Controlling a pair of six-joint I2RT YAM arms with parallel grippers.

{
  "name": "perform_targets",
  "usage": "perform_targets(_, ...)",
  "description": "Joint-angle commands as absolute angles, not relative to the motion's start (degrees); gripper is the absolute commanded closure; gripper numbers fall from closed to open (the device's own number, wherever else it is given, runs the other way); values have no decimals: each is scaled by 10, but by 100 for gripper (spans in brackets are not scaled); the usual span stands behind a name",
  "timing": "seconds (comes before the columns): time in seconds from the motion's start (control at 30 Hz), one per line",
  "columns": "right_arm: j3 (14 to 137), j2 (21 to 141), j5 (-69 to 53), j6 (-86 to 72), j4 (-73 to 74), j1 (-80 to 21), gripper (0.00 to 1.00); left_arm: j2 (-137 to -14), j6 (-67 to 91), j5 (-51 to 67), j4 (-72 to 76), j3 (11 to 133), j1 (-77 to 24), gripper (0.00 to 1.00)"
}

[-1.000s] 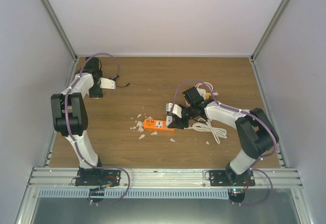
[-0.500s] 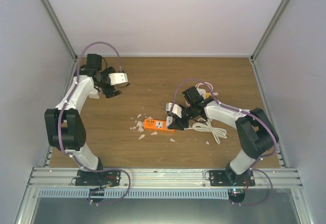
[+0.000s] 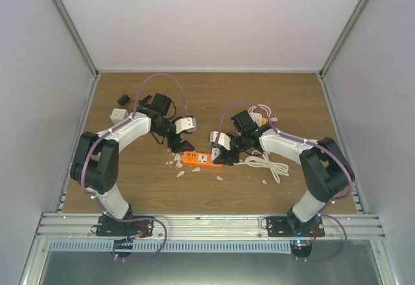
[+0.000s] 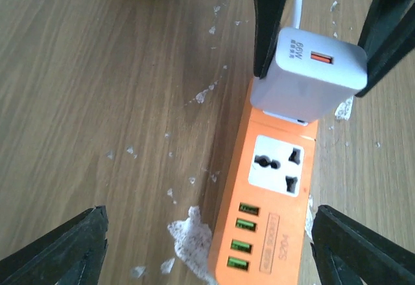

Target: Pull the plug off the socket

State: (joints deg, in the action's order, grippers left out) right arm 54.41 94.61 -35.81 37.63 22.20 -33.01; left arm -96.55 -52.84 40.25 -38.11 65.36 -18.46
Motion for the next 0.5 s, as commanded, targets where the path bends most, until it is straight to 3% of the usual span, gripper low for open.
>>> perform_targets(0.0, 539, 938, -355, 377, 216, -337, 40, -988, -475, 434, -315, 637, -205, 14)
perform_targets(0.47, 542, 940, -356, 378, 215, -339, 46, -1037, -440, 429, -266, 618, -251, 18)
